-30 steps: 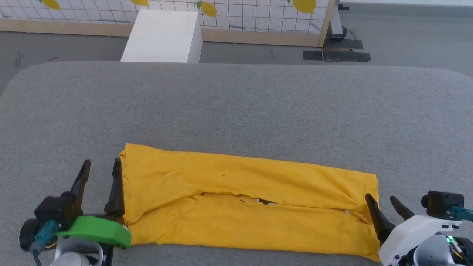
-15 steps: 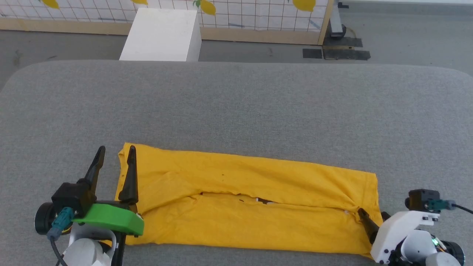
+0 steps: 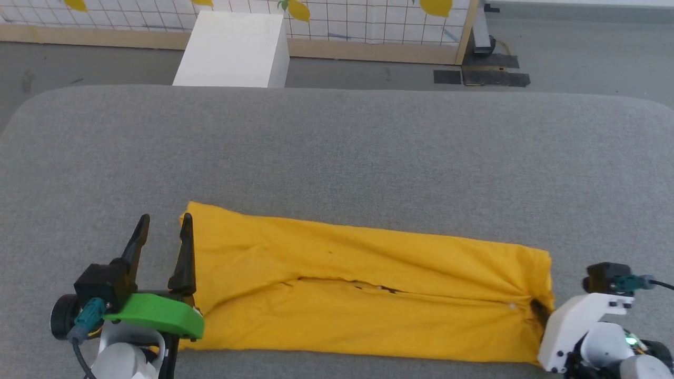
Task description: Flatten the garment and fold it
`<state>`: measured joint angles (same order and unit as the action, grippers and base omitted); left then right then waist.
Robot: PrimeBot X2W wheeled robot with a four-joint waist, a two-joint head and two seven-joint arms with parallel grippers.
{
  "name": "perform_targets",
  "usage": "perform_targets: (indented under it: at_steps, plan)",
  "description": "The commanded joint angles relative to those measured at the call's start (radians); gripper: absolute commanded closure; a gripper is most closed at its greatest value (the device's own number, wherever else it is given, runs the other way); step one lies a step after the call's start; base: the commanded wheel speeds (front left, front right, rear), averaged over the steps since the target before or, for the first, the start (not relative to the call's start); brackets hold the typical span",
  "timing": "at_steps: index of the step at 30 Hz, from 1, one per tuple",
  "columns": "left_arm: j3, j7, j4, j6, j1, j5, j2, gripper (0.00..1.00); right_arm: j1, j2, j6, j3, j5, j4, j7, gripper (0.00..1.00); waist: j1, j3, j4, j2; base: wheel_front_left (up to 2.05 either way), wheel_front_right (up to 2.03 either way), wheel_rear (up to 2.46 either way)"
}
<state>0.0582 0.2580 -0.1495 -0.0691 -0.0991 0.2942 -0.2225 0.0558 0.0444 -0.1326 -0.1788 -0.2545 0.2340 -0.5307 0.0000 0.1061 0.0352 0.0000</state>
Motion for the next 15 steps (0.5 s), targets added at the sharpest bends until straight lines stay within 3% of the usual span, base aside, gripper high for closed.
perform_targets:
  at_steps: [1, 10, 15]
  plan:
    - [-0.004, 0.004, -0.003, -0.004, 0.004, -0.005, 0.007, 0.00, -0.010, 0.006, 0.002, -0.034, 0.029, -0.010, 0.009, 1.00, 0.0000, -0.004, -0.004, 0.0000, 0.00, 0.00, 0.00]
    - [-0.022, 0.004, -0.011, -0.021, 0.009, -0.016, 0.021, 0.00, 0.028, 0.006, 0.002, -0.279, 0.300, -0.092, 0.031, 1.00, 0.0000, -0.004, -0.015, 0.0000, 0.00, 0.00, 0.00]
    - [-0.023, 0.004, -0.015, -0.028, 0.008, -0.024, 0.030, 0.00, 0.034, 0.006, 0.002, -0.339, 0.396, -0.101, 0.034, 1.00, 0.0000, -0.004, -0.014, 0.0000, 0.00, 0.00, 0.00]
